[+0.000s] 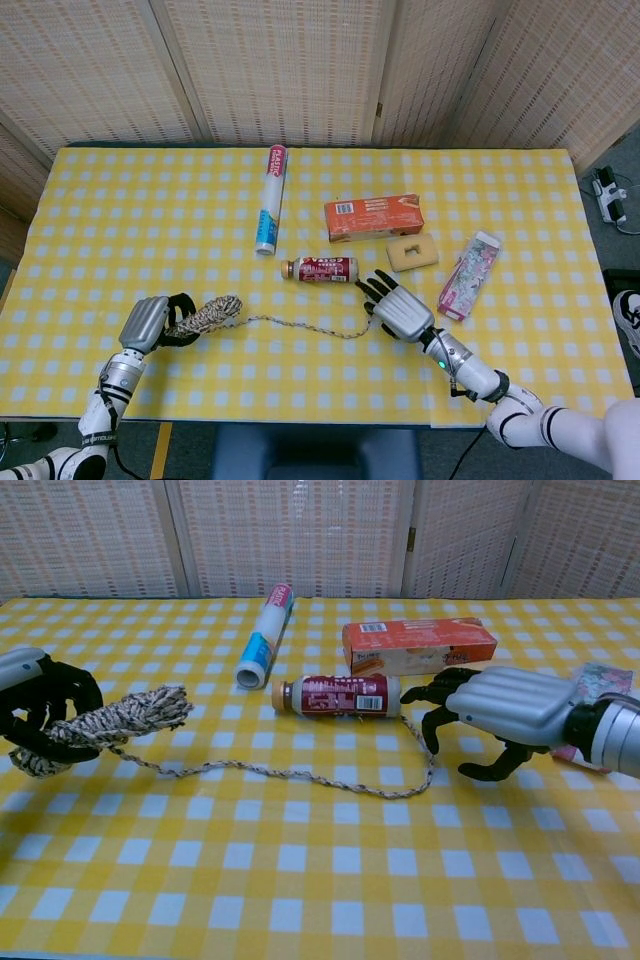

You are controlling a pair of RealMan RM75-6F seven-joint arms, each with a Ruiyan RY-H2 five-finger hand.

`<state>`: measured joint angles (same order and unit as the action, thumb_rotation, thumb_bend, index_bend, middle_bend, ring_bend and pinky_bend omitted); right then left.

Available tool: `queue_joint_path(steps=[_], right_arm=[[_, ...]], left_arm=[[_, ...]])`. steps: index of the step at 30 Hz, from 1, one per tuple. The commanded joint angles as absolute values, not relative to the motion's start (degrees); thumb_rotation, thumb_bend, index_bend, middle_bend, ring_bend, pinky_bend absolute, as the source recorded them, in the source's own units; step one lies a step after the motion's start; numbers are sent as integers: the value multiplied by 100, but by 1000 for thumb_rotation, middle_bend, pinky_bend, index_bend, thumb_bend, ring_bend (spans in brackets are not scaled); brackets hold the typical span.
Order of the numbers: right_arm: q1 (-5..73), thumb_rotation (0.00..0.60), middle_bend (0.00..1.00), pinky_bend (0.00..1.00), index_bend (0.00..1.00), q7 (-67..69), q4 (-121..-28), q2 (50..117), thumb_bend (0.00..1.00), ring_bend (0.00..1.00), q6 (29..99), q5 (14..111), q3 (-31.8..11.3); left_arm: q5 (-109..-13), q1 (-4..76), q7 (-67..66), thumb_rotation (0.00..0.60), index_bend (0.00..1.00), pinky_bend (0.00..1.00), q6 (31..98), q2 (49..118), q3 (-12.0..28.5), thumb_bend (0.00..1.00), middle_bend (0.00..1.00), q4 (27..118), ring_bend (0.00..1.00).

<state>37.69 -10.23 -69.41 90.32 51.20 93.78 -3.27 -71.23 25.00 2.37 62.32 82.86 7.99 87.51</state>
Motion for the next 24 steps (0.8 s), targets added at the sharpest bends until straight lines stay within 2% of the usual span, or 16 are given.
queue_joint_path(steps=[1, 24], right_arm=[[3828, 600, 107, 52, 455, -933, -6776, 9187, 417, 101, 5199, 9408, -264], [4053, 600, 129, 52, 515, -839, -6198, 9641, 416, 99, 5163, 9212, -94]], left_arm=[[-7106, 2509, 250, 600, 752, 784, 6214, 8294, 804, 463, 711, 8740, 704], [-7018, 2533, 405, 600, 751, 784, 6116, 8262, 816, 463, 711, 8635, 703]])
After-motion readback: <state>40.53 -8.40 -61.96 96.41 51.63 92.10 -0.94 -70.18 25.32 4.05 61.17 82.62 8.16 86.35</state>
